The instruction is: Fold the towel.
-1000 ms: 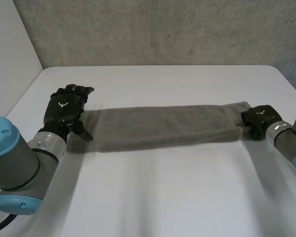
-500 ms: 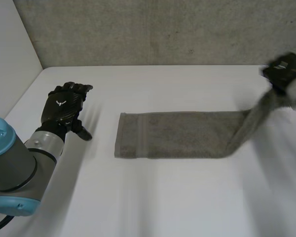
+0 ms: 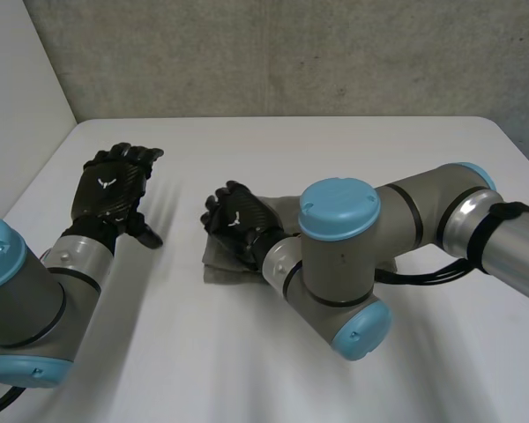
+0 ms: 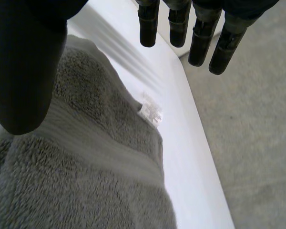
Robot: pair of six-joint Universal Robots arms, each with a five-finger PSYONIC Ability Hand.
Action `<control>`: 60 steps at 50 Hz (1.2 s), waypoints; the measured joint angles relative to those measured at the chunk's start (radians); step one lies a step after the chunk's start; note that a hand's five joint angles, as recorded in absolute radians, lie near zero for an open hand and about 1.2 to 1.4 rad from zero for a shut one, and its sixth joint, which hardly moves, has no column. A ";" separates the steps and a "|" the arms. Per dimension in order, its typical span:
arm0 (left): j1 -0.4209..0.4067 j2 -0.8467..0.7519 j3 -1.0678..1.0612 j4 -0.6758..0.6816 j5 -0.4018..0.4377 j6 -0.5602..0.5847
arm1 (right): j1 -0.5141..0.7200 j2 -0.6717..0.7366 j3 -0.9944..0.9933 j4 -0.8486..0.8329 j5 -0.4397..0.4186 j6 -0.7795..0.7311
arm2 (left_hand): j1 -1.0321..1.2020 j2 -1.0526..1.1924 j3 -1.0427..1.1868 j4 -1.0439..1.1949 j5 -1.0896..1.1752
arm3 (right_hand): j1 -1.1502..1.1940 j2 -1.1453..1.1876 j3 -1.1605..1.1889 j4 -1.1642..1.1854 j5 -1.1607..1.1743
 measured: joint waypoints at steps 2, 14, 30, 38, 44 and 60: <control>-0.001 -0.002 -0.001 0.001 0.000 0.001 | -0.017 -0.022 0.020 0.003 0.015 0.038 | 0.000 0.000 0.000 0.000 0.000 | -0.004 0.000 0.000 0.000 0.000; -0.004 -0.006 -0.006 0.009 0.001 0.001 | -0.280 -0.277 0.414 -0.055 0.014 0.289 | -0.001 0.000 0.000 0.000 0.000 | -0.008 0.000 0.000 0.000 0.000; -0.015 -0.032 -0.020 0.045 0.002 0.004 | -0.478 -0.304 0.653 -0.224 -0.062 0.299 | -0.002 0.000 0.000 0.000 0.000 | 0.740 0.740 0.729 0.718 0.738; -0.014 -0.032 -0.020 0.044 0.002 0.004 | -0.492 -0.290 0.652 -0.246 -0.063 0.305 | -0.002 0.000 0.000 0.000 0.000 | 1.051 1.067 1.091 1.087 1.101; -0.015 -0.030 -0.021 0.044 0.002 0.004 | -0.522 -0.312 0.678 -0.228 -0.062 0.296 | -0.001 0.000 0.000 0.000 0.000 | 1.051 1.067 1.091 1.089 1.101; -0.043 0.024 -0.002 0.027 0.003 -0.007 | -0.754 -0.511 0.755 0.003 -0.170 -0.046 | -0.002 0.000 0.000 0.000 0.000 | 1.060 1.067 1.091 1.089 1.101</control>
